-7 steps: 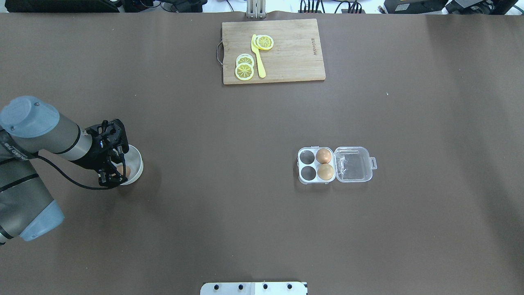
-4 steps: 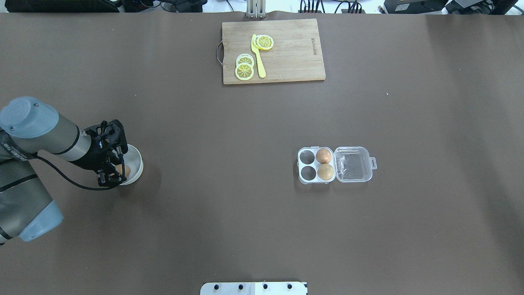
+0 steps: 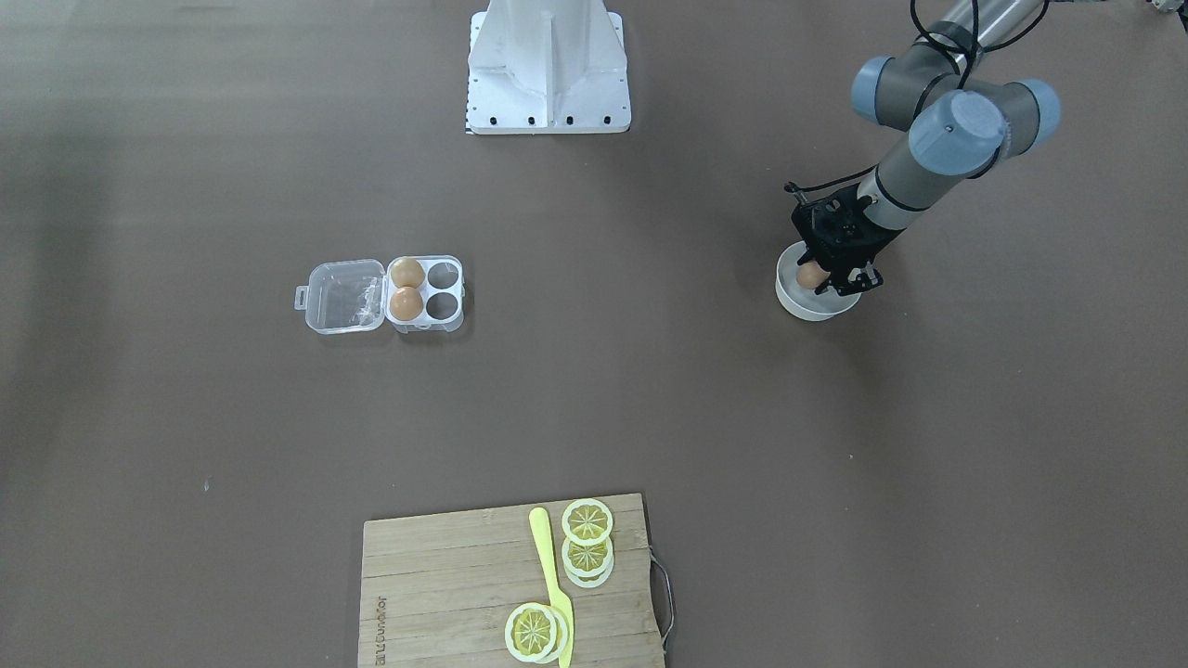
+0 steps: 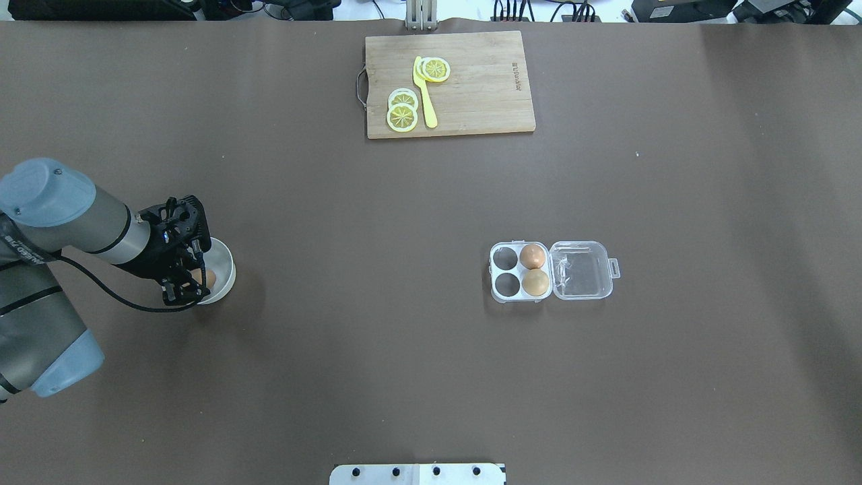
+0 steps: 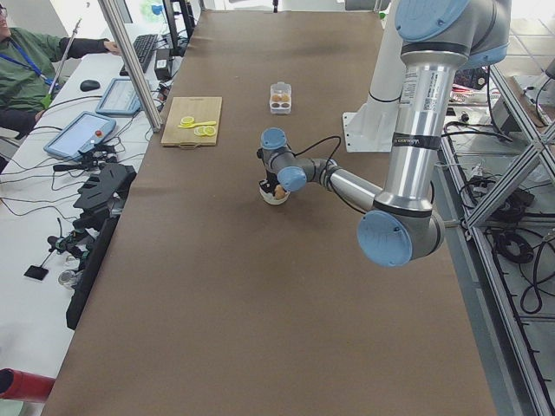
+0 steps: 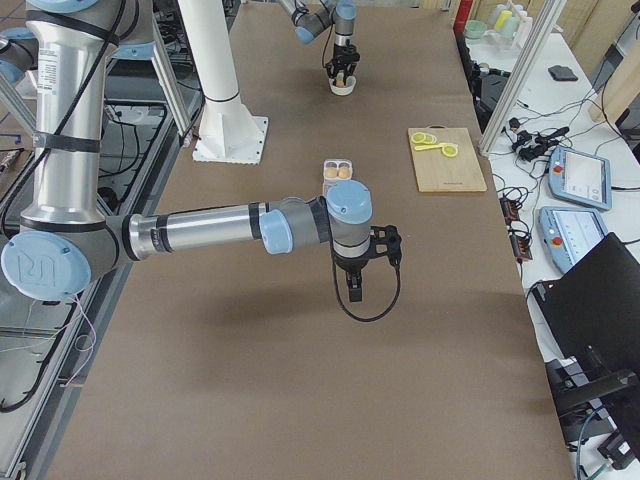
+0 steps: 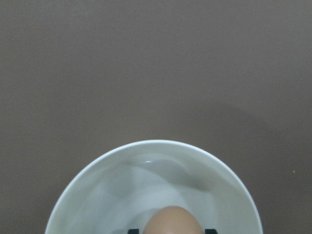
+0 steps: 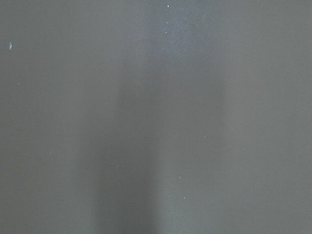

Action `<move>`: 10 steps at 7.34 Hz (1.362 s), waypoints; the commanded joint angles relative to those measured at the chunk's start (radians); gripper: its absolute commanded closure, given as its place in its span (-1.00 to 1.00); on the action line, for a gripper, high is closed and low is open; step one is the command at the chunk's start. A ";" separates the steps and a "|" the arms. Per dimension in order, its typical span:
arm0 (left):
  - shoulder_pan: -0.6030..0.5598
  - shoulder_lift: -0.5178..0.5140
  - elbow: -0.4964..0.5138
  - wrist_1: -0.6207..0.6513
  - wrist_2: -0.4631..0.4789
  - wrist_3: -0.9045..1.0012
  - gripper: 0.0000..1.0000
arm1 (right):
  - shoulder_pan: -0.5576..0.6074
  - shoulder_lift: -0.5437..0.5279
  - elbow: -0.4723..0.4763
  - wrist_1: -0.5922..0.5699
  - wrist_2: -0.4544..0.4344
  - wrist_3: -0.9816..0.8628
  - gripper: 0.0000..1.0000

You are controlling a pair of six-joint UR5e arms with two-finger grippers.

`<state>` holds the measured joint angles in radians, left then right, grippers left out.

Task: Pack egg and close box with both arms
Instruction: 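Close the left gripper on the brown egg in the bowl, then lift the egg with the left gripper and carry it to the egg box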

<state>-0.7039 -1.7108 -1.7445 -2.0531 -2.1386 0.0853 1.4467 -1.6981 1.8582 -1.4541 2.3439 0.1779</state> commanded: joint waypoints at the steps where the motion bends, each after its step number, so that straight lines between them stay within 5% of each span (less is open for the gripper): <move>1: -0.003 0.000 -0.023 -0.038 -0.044 -0.001 1.00 | 0.000 0.000 0.001 0.000 0.000 0.000 -1.00; 4: -0.067 -0.053 -0.050 -0.042 -0.122 -0.007 1.00 | 0.001 0.000 0.003 0.001 0.000 0.000 -1.00; 7: -0.055 -0.212 -0.029 -0.048 -0.136 -0.180 1.00 | 0.000 0.002 0.003 0.000 0.002 0.031 -1.00; 10: 0.038 -0.361 0.139 -0.280 -0.129 -0.361 1.00 | 0.000 0.002 0.004 0.001 0.006 0.035 -1.00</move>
<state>-0.7091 -2.0115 -1.6856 -2.2115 -2.2716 -0.1961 1.4465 -1.6976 1.8617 -1.4529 2.3481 0.2097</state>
